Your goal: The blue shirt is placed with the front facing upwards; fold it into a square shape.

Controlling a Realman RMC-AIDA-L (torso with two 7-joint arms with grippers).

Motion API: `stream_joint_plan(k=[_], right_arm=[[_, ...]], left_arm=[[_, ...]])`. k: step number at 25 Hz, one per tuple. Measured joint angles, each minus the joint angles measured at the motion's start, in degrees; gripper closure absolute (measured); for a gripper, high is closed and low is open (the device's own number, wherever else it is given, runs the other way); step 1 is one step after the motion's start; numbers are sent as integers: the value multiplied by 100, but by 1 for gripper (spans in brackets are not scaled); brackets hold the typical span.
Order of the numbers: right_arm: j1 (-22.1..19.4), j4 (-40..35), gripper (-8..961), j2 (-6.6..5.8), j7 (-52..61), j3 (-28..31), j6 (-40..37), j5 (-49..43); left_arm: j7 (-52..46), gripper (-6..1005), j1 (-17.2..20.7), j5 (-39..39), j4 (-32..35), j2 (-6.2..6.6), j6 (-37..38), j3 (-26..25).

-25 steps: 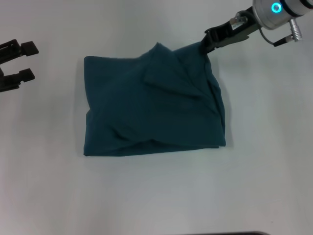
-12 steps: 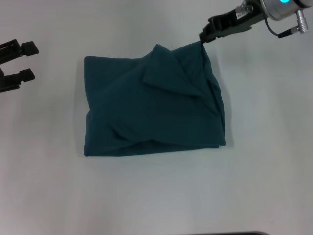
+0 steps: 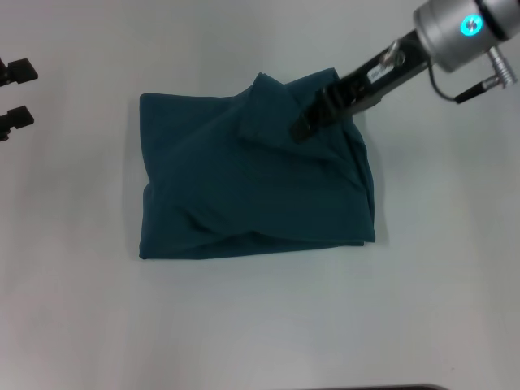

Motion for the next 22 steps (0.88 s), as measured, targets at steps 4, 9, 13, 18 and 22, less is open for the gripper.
stream_joint_plan(k=[4, 9, 13, 18, 22], right_arm=[[24, -248, 704, 250, -388, -514, 343, -24], [153, -316, 672, 362, -479, -1549, 1295, -28], [284, -168, 647, 371, -414, -2245, 1743, -32], [301, -191, 452, 372, -281, -2522, 2031, -50], [304, -176, 338, 352, -177, -2538, 2124, -61]], left_arm=[[35, 113, -22, 0, 14, 15, 61, -1], [54, 114, -33, 0, 19, -8, 73, -2], [83, 113, -35, 0, 24, -23, 88, -4], [141, 113, -52, -64, 139, -11, 86, 10], [172, 113, -76, -71, 169, -7, 88, 21]])
